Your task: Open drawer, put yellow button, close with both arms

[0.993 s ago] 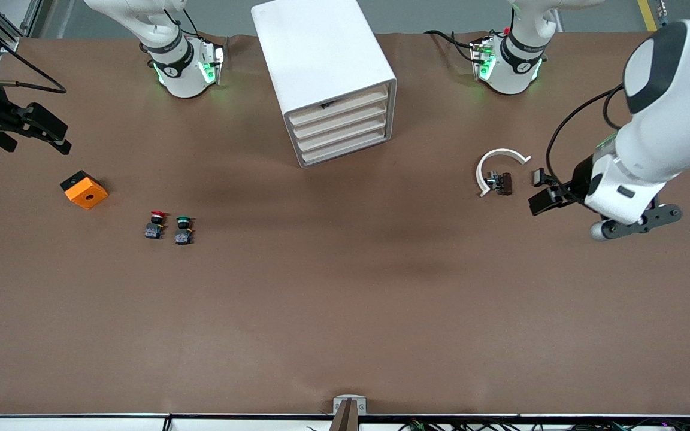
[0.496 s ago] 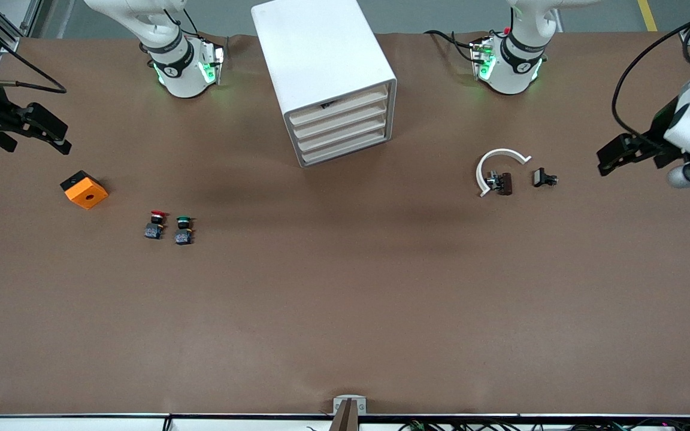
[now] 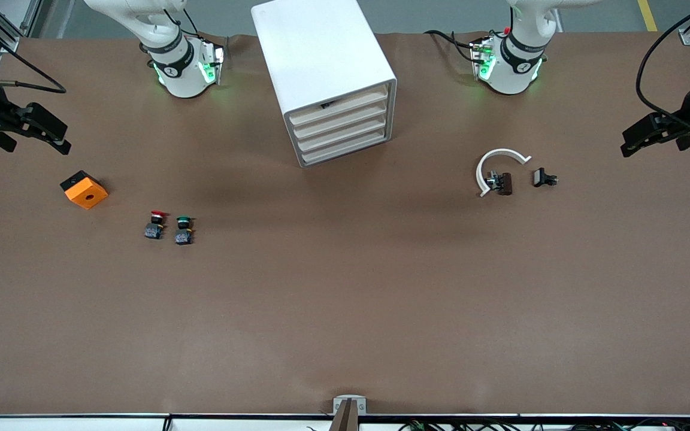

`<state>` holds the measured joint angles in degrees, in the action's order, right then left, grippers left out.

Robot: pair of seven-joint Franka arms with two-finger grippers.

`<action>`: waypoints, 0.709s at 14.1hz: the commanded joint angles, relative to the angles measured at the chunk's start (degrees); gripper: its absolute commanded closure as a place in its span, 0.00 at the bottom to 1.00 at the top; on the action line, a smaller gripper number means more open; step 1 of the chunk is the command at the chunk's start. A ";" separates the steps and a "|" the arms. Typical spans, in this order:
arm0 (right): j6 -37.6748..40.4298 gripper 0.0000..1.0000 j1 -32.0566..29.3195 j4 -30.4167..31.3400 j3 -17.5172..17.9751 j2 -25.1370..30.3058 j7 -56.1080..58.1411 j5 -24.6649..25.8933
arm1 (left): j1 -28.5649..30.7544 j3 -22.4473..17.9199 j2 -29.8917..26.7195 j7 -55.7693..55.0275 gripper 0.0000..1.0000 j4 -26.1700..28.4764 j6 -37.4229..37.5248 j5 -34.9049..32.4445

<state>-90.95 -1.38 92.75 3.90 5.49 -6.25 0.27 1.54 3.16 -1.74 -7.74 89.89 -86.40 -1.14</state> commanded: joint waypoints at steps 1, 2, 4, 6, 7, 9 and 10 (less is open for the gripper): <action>0.34 0.00 -0.47 -1.43 0.49 -0.57 0.27 0.61 | 0.04 -0.26 -3.00 0.97 0.00 2.49 0.18 1.05; 0.34 0.00 -0.38 -1.43 0.49 -0.57 0.27 0.61 | -0.04 -0.26 -3.62 0.97 0.00 3.18 0.18 1.05; 0.34 0.00 -0.55 -1.52 0.49 -0.57 0.27 0.70 | -0.13 -0.09 -4.32 0.97 0.00 4.15 -0.17 1.05; 0.34 0.00 -0.73 -1.61 0.49 -0.57 0.27 0.61 | -0.22 0.09 -4.59 0.88 0.00 4.42 -0.17 1.14; 0.34 0.00 -0.73 -1.61 0.49 -0.57 0.27 0.61 | -0.13 0.18 -4.59 0.97 0.00 4.42 -0.17 1.23; 0.25 0.00 -0.73 -1.61 0.49 -0.57 0.27 0.78 | -0.22 0.18 -4.59 1.49 0.00 4.33 -0.08 1.14; 0.34 0.00 -0.82 -1.61 0.49 -0.57 0.27 0.87 | -0.31 0.18 -4.59 1.50 0.00 4.25 0.00 1.23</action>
<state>-90.99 -1.38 92.45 3.89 5.50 -6.25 0.35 1.25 3.31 -4.81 -7.62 92.96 -86.36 -0.65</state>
